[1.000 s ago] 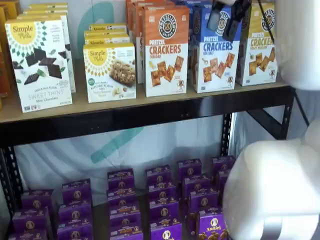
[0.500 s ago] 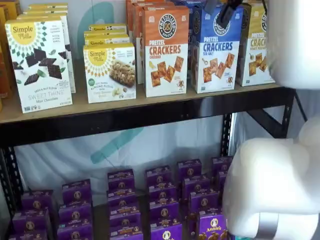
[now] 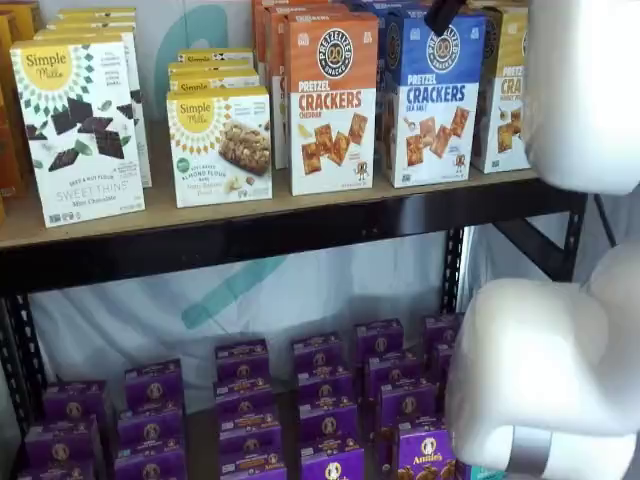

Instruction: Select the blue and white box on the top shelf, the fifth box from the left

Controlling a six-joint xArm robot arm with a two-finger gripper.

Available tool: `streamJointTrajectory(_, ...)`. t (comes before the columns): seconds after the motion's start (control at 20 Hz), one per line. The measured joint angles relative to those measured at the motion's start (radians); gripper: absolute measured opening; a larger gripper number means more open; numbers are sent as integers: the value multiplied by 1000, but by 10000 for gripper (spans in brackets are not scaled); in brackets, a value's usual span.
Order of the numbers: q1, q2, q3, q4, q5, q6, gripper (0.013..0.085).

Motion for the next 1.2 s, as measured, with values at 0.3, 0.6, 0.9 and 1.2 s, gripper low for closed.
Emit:
streamJointTrajectory(0.3,11,22,2,-9,-87,-15,850)
streamJointTrajectory(0.6,24,85,-34,-19,-126,-25,850)
streamJointTrajectory(0.9,54,141,-71,-54,-161,-27,850)
streamJointTrajectory(1.2,87,174,-89,-81,-198,-20,850)
